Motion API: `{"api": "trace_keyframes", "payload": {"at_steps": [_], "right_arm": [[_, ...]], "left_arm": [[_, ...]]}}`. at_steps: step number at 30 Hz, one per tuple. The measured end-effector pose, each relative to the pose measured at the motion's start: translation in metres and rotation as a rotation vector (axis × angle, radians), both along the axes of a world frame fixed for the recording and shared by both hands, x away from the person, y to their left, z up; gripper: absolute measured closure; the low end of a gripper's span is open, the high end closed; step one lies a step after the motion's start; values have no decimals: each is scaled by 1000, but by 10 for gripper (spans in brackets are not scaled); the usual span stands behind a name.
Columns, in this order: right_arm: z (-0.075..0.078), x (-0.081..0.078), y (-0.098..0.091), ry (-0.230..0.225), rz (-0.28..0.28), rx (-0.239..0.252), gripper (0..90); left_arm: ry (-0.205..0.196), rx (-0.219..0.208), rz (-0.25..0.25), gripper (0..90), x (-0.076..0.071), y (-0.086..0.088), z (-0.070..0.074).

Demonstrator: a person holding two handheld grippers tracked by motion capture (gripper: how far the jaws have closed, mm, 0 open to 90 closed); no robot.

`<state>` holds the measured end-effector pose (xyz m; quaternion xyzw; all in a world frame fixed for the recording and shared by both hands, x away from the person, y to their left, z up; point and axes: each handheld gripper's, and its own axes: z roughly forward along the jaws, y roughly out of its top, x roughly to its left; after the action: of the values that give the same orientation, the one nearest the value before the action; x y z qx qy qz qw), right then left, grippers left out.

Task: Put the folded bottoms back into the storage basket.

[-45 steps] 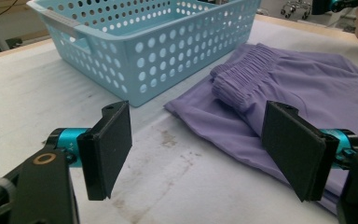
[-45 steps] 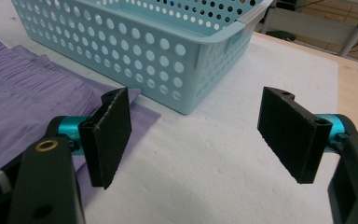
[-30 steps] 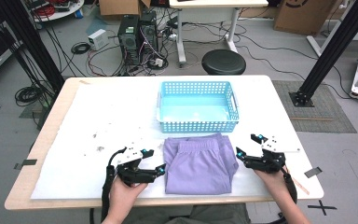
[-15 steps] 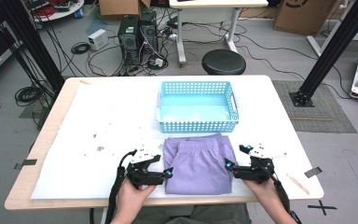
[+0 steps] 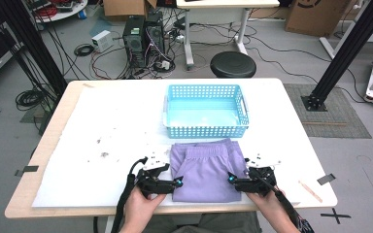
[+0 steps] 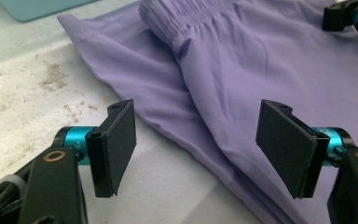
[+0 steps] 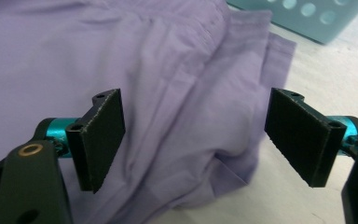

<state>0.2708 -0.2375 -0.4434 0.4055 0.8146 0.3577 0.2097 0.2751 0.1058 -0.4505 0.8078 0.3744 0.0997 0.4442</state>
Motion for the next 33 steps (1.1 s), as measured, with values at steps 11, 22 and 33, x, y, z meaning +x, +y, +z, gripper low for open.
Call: {"api": "trace_keyframes", "payload": {"at_steps": [11, 22, 33], "right_arm": [[-5, 9, -2, 140, -43, 8, 216], [-4, 7, 2, 126, -40, 33, 506], [-4, 9, 8, 144, 18, 66, 825]], "left_arm": [[47, 31, 58, 279, 2, -4, 0], [81, -34, 55, 424, 9, -23, 0], [76, -25, 63, 688, 15, -27, -1]]}}
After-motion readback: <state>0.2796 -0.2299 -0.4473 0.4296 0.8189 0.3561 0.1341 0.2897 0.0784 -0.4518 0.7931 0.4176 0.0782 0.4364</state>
